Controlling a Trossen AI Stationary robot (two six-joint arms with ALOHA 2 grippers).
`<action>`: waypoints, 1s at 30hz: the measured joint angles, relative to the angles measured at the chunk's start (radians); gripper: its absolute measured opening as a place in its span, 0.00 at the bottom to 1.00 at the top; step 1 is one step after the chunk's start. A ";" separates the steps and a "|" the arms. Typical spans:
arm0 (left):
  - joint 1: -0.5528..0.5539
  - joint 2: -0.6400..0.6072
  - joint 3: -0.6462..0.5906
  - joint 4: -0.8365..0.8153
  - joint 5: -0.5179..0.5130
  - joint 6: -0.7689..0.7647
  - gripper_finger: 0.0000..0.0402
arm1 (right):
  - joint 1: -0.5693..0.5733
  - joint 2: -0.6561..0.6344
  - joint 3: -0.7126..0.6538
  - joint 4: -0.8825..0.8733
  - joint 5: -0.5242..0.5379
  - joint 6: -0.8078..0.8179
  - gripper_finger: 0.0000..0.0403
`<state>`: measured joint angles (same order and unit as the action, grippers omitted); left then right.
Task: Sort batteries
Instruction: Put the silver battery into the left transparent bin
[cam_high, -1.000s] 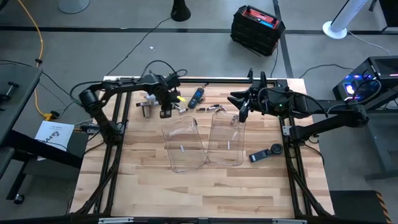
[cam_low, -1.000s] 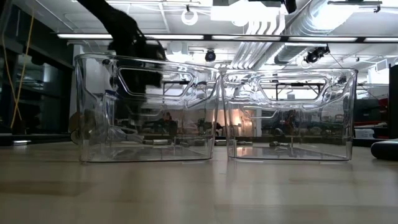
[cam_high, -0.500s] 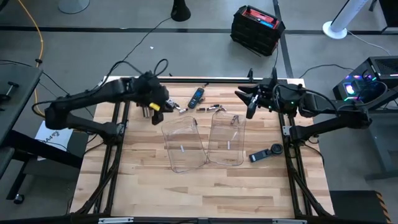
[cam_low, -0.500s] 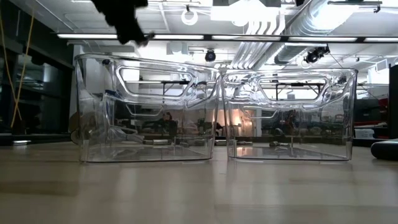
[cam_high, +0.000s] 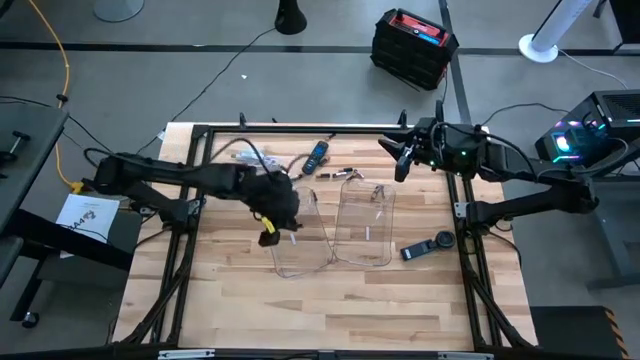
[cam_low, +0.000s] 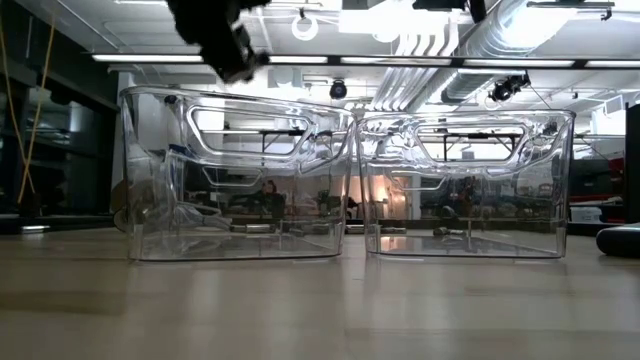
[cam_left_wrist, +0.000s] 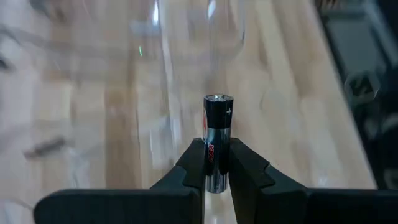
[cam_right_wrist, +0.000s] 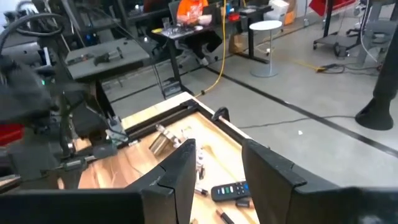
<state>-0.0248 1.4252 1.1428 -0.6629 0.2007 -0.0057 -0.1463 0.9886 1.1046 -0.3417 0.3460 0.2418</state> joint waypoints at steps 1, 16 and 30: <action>-0.001 0.016 0.000 -0.010 -0.002 0.004 0.07 | -0.007 0.000 0.000 -0.008 -0.005 0.000 0.31; 0.073 0.129 0.029 -0.052 -0.003 0.025 0.45 | -0.026 0.000 0.000 -0.028 -0.040 0.003 0.31; 0.346 0.141 0.287 -0.133 -0.174 0.296 0.54 | -0.025 0.000 0.000 0.010 -0.044 0.100 0.31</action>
<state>0.3213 1.5666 1.4295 -0.7955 0.0267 0.2904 -0.1712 0.9886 1.1046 -0.3316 0.3023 0.3417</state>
